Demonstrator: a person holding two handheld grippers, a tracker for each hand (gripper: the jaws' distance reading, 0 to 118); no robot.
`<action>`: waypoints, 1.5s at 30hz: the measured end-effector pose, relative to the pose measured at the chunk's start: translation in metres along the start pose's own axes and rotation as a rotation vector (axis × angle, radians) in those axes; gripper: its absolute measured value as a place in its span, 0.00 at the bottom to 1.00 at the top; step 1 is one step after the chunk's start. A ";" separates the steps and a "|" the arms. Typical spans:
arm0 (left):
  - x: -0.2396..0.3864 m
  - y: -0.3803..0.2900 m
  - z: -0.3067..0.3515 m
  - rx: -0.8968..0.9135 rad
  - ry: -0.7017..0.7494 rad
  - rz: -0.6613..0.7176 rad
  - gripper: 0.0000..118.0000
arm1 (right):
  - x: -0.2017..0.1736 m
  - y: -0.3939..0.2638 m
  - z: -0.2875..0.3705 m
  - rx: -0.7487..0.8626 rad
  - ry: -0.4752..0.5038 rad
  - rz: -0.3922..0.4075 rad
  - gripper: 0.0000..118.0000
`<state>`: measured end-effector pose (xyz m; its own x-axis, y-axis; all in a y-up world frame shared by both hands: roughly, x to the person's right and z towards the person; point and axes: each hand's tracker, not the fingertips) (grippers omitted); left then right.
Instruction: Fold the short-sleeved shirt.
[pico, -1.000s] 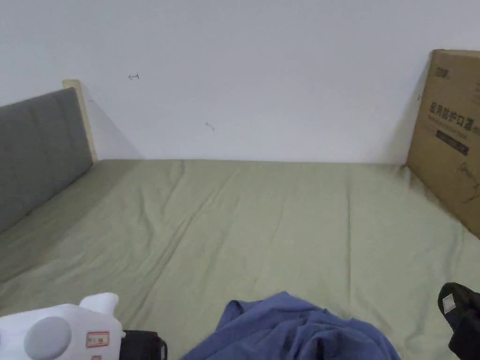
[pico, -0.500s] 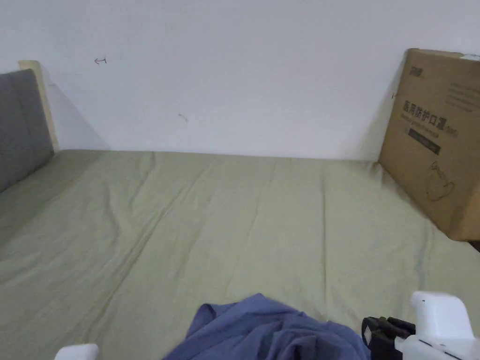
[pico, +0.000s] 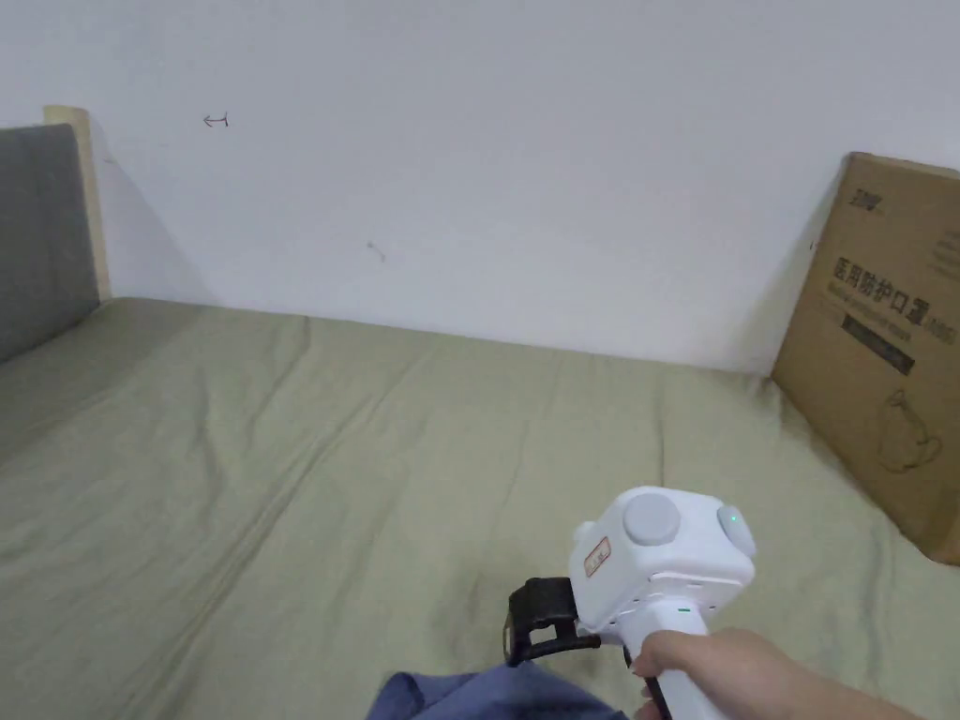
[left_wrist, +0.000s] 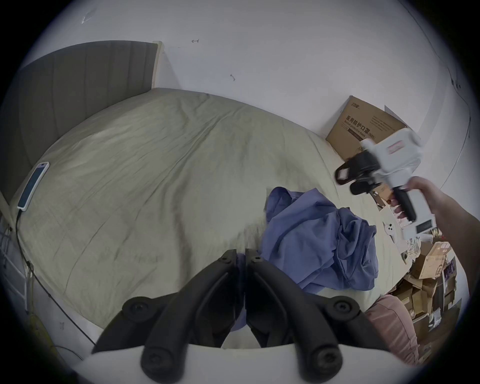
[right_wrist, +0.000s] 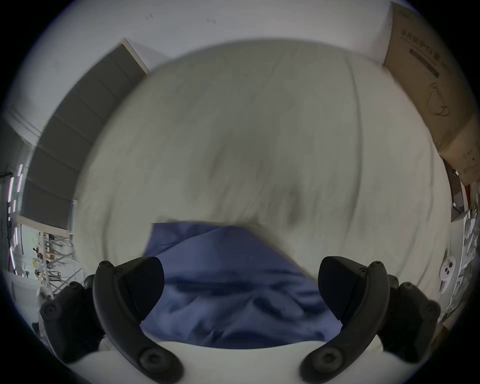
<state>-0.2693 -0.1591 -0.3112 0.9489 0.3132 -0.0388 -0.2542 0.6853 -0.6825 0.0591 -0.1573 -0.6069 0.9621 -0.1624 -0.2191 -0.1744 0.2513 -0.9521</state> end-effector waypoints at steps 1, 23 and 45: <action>-0.003 -0.001 -0.001 -0.004 0.000 0.016 0.04 | -0.003 -0.002 -0.013 -0.011 -0.016 -0.006 0.99; 0.044 0.097 0.108 0.280 -0.181 -0.044 0.04 | 0.023 -0.127 0.257 0.571 0.227 0.039 0.08; 0.219 0.407 0.128 0.642 -0.022 -0.192 0.04 | 0.035 0.007 0.504 1.076 -0.202 0.023 0.08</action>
<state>-0.1888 0.2720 -0.5039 0.9860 0.1555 0.0600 -0.1486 0.9832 -0.1062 0.1969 0.3201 -0.5135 0.9947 -0.0124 -0.1021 -0.0127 0.9703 -0.2417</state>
